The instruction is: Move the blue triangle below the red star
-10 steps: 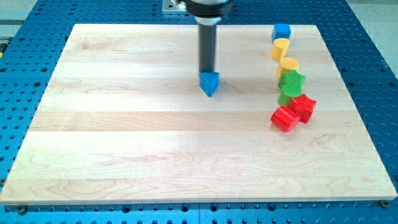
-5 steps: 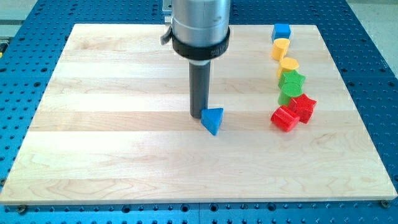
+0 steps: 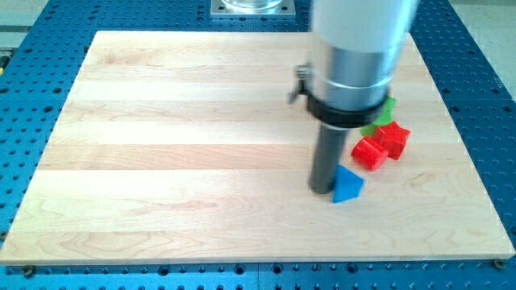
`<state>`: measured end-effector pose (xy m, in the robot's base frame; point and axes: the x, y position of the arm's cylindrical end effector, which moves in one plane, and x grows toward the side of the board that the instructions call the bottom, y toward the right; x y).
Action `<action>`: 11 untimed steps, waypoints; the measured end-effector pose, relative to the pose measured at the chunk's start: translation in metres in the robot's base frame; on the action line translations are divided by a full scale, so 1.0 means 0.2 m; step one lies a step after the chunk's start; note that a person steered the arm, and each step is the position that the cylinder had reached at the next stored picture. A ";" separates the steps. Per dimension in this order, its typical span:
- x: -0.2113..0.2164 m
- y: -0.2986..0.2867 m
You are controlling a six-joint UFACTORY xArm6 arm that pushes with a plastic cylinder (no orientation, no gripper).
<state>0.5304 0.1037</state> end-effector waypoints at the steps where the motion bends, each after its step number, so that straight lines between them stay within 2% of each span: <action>1: 0.04 -0.12; 2: 0.15 -0.06; 3: 0.14 0.04; 5: 0.11 0.05; 7: 0.11 0.34; 11: 0.05 0.23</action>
<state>0.5401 0.1499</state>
